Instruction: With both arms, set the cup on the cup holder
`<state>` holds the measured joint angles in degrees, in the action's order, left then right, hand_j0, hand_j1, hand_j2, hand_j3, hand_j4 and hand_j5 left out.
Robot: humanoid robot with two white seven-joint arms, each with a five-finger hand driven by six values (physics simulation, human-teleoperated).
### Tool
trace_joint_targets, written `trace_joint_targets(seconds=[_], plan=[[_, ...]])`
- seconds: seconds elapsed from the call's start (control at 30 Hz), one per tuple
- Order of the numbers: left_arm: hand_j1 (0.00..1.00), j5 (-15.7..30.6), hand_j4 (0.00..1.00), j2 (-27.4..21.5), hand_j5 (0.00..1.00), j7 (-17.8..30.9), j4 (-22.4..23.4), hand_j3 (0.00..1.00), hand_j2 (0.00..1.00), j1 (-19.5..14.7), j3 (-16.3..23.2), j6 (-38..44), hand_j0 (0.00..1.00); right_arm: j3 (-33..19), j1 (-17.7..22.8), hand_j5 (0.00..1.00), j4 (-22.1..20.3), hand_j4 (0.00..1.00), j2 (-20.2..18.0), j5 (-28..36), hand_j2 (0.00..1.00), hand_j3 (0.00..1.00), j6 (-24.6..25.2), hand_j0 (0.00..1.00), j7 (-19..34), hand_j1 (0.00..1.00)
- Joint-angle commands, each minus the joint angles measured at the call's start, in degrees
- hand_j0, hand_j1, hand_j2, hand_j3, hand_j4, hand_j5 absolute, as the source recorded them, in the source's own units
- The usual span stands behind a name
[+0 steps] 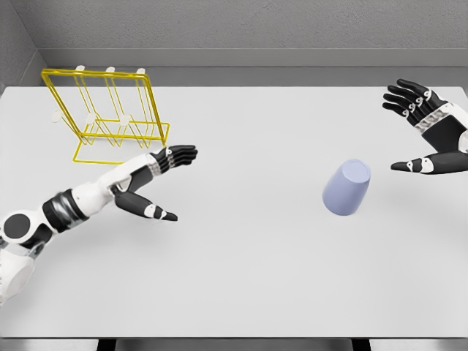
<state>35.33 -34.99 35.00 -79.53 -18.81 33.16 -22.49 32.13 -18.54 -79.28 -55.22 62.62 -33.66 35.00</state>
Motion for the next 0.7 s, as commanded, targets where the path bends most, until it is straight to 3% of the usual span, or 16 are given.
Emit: trace_joint_targets(seconds=[0.0, 0.1, 0.2, 0.4, 0.67], plan=[[1.00, 0.1, 1.00, 2.3, 1.00, 0.0, 3.4, 1.00, 1.00, 0.0, 0.1, 1.3, 1.00, 0.0, 0.0, 1.00, 0.1, 1.00, -0.2, 0.5, 1.00, 1.00, 0.0, 1.00, 0.0, 1.00], [1.00, 0.2, 1.00, 2.3, 1.00, 0.0, 2.9, 1.00, 1.00, 0.1, 0.2, 1.4, 1.00, -0.6, -0.4, 1.00, 3.0, 1.00, -0.7, 0.5, 1.00, 1.00, 0.1, 1.00, 0.0, 1.00], [1.00, 0.2, 1.00, 2.3, 1.00, 0.0, 2.7, 1.00, 1.00, 0.1, 1.7, 1.3, 1.00, -0.3, 0.0, 1.00, 3.2, 1.00, -0.6, -0.4, 1.00, 1.00, 0.0, 1.00, 0.0, 1.00], [1.00, 0.0, 1.00, 2.2, 1.00, 0.0, 2.4, 1.00, 1.00, 0.1, 1.7, 4.5, 1.00, -0.5, 7.6, 1.00, 3.3, 1.00, -0.9, -0.9, 1.00, 1.00, -1.3, 1.00, 0.0, 1.00], [1.00, -0.9, 1.00, 2.1, 1.00, 0.0, 1.7, 1.00, 1.00, 0.0, 1.4, 4.4, 1.00, -0.1, 9.5, 1.00, 3.3, 1.00, -0.1, -2.9, 1.00, 1.00, -1.3, 1.00, 0.0, 1.00]])
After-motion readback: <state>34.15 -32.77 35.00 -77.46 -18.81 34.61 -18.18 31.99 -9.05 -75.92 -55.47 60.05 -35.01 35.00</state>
